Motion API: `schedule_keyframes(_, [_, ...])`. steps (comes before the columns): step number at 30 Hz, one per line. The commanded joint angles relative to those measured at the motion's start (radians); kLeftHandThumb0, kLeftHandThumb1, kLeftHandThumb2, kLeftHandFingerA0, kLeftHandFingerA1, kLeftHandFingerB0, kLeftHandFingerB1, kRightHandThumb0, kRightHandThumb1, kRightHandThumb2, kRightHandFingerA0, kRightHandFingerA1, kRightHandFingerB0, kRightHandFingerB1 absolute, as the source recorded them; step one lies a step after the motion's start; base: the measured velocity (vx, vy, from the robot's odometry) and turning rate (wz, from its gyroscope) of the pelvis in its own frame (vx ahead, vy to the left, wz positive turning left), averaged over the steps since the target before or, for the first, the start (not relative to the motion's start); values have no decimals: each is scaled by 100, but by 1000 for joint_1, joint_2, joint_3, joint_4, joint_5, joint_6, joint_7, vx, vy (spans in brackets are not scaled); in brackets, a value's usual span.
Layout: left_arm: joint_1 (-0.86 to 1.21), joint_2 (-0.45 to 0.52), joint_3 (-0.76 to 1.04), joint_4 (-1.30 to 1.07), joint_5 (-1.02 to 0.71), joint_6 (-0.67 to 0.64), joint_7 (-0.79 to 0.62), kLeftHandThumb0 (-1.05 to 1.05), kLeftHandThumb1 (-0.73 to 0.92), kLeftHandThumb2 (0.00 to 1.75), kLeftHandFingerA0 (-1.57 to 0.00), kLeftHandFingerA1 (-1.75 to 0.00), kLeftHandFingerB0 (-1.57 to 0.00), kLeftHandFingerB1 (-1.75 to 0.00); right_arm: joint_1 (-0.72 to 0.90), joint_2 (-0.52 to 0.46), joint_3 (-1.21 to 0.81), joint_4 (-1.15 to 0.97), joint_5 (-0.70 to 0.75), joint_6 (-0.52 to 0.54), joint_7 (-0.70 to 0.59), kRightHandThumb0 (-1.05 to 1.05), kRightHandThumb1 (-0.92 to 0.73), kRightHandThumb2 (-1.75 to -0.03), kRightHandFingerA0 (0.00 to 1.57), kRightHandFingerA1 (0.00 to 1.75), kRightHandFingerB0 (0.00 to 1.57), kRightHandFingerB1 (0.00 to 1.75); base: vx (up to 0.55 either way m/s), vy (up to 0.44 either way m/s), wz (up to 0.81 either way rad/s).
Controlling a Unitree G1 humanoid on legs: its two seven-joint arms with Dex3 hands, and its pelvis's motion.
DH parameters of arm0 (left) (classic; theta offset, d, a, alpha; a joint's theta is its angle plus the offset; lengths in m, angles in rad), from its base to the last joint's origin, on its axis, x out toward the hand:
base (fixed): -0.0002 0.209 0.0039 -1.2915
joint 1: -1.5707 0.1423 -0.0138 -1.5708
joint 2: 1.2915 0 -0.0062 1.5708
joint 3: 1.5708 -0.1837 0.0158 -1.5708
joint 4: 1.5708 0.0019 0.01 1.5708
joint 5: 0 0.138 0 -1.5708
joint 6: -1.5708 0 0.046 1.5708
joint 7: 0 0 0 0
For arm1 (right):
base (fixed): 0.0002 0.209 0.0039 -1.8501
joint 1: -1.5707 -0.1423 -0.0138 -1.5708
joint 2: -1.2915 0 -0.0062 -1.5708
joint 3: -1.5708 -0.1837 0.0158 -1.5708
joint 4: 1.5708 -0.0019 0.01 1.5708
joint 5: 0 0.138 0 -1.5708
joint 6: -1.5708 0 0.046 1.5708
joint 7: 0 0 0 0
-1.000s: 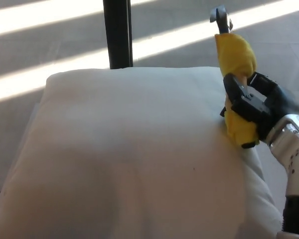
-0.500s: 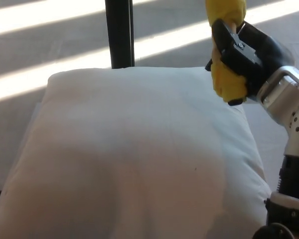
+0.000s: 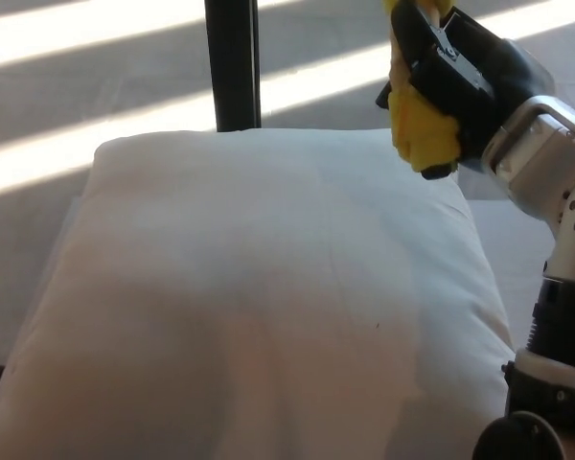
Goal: A hammer is kept on the right hand side and a pillow is kept on the left hand side on the desk infront of the robot and the robot uses its right hand to pick up the hammer and makes a downward swinging motion to hit the pillow
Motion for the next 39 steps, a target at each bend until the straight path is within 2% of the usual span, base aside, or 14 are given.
schedule_keyframes(1, [8, 11, 10, 7, -6, -40, 1, -63, 74, 62, -44, -54, -48, -42, -54, 419, -14, -106, 207, -92, -253, -32, -74, -108, 103, 175, 72, 175, 0, 0, 0])
schedule_keyframes(12, [-1, 7, 22, 2, -19, -36, -2, -63, 74, 62, -41, -57, -47, -43, 148, 558, -48, -117, 234, -155, -388, -43, -92, -78, 103, 175, 70, 175, 0, 0, 0])
schedule_keyframes(13, [-3, 12, 22, 3, -19, -31, 0, -64, 60, 100, -35, -62, -41, -57, 156, 568, -52, -105, 243, -169, -390, -41, -91, -77, 101, 175, 71, 175, 0, 0, 0])
schedule_keyframes(14, [-4, 16, 18, 10, -14, -33, 1, -64, 74, 62, -40, -54, -48, -42, 170, 577, -53, -108, 251, -172, -391, -42, -91, -77, 102, 175, 73, 175, 0, 0, 0])
schedule_keyframes(15, [-4, 16, 20, 12, -15, -36, -5, -62, 59, 100, -35, -61, -42, -57, 180, 584, -57, -106, 261, -173, -397, -42, -92, -78, 104, 175, 76, 175, 0, 0, 0])
schedule_keyframes(16, [-4, 17, 19, 10, -13, -38, 1, -63, 75, 62, -43, -56, -48, -42, 187, 593, -60, -106, 265, -178, -409, -50, -92, -79, 103, 175, 75, 175, 0, 0, 0])
schedule_keyframes(17, [-7, 18, 19, 12, -12, -40, 3, -63, 74, 62, -46, -54, -49, -42, 212, 609, -60, -109, 265, -178, -416, -66, -75, -106, 130, 157, 100, 140, 0, 0, 0])
schedule_keyframes(23, [-6, 15, 17, -8, -12, -34, 4, -64, 75, 62, -46, -58, -49, -43, 324, 653, -40, -116, 235, -161, -406, -46, -92, -82, 107, 175, 75, 175, 0, 0, 0])
schedule_keyframes(25, [-4, 18, 10, -1, -4, -40, 3, -65, 74, 62, -45, -56, -50, -43, 396, 670, -27, -105, 204, -139, -389, -65, -73, -104, 132, 158, 103, 143, 0, 0, 0])
schedule_keyframes(26, [-4, 18, 9, -4, -3, -38, 4, -65, 75, 62, -45, -57, -49, -43, 414, 675, -29, -95, 207, -147, -381, -56, -92, -75, 107, 175, 76, 175, 0, 0, 0])
schedule_keyframes(29, [-6, 21, 11, 0, -6, -36, 0, -65, 74, 62, -44, -57, -50, -43, 476, 678, -2, -84, 185, -149, -347, -64, -78, -110, 133, 156, 104, 141, 0, 0, 0])
schedule_keyframes(31, [-8, 19, 11, 3, -5, -40, 4, -65, 73, 62, -46, -56, -52, -44, 508, 666, 20, -72, 176, -132, -323, -56, -92, -76, 107, 175, 76, 175, 0, 0, 0])
schedule_keyframes(32, [-10, 18, 12, 5, -6, -40, 3, -65, 74, 62, -45, -53, -49, -42, 522, 660, 26, -66, 182, -122, -319, -61, -73, -110, 132, 153, 105, 139, 0, 0, 0])
schedule_keyframes(39, [-24, 26, -4, -8, 8, -37, -4, -63, 74, 62, -48, -54, -49, -42, 611, 638, 87, -44, 178, -107, -298, -64, -76, -112, 134, 155, 105, 140, 0, 0, 0])
